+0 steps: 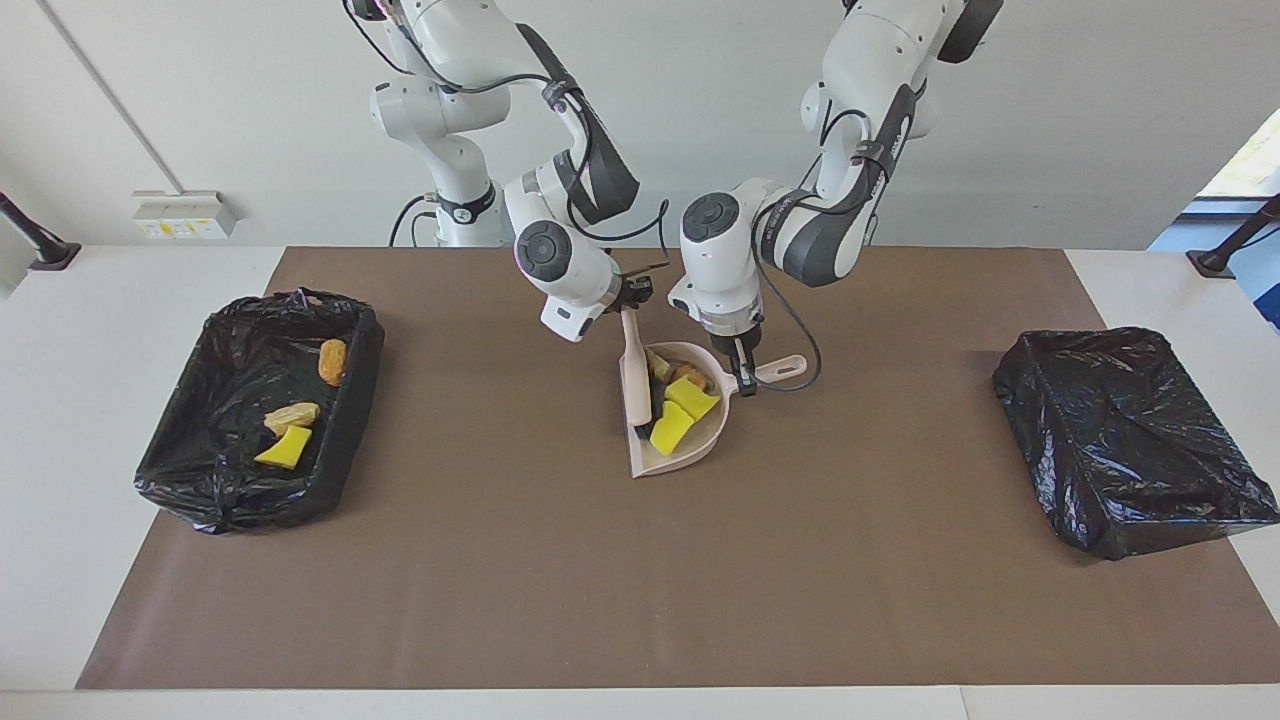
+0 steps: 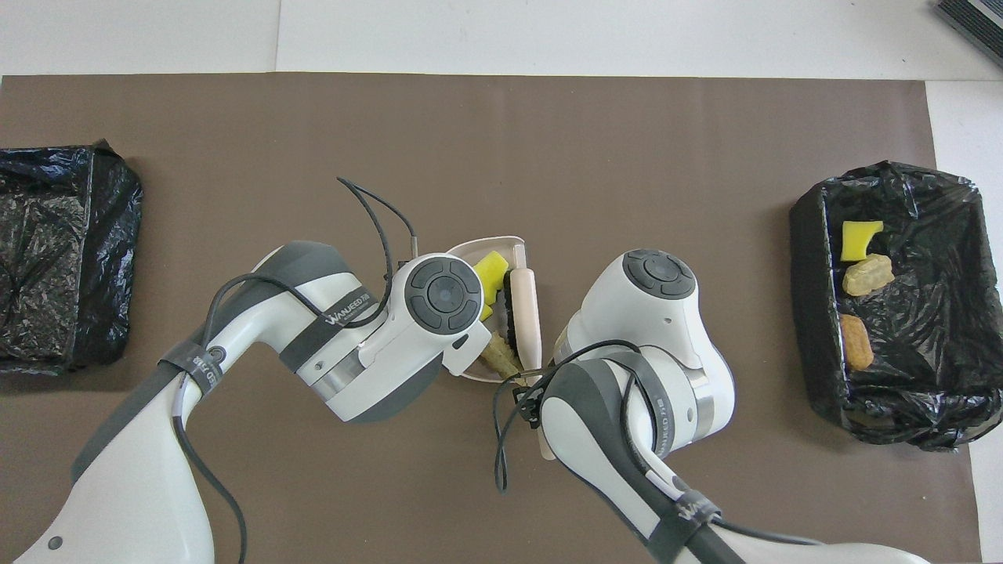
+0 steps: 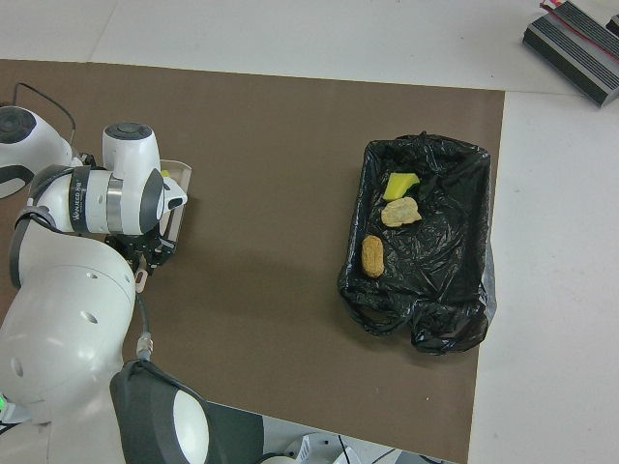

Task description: Sweep and dump trash in bin

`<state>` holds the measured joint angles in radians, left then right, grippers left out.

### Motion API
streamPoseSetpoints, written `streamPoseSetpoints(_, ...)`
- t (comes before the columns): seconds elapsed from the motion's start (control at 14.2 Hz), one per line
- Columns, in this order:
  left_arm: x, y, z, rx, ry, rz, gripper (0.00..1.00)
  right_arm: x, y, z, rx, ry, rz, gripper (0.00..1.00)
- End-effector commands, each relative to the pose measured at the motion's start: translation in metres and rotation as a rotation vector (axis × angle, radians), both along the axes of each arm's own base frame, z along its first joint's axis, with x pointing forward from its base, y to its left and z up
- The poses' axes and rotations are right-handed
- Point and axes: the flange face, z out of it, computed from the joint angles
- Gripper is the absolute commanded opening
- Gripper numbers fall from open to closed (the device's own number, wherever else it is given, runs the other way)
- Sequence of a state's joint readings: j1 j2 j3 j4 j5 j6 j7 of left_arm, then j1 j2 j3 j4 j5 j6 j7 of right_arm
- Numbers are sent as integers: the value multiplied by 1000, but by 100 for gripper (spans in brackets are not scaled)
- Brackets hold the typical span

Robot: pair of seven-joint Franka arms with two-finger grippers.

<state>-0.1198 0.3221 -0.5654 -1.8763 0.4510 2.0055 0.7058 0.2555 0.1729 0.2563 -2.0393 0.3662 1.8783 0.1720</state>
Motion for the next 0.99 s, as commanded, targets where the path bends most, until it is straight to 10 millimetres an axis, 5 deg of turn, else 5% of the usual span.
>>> streamPoseSetpoints(0.0, 2, 15, 1, 0, 34, -45, 0, 0, -13, 13, -114, -75, 92, 0)
streamPoseSetpoints(0.49, 14, 32, 6, -53, 76, -74, 0, 4, -28, 31, -321, -112, 252, 0)
streamPoseSetpoints(0.7, 21, 60, 43, -76, 61, -103, 0, 7, -46, 68, -350, -106, 228, 0)
streamPoseSetpoints(0.92, 21, 111, 76, -108, 34, -55, 0, 10, -79, 102, -357, -60, 149, 0)
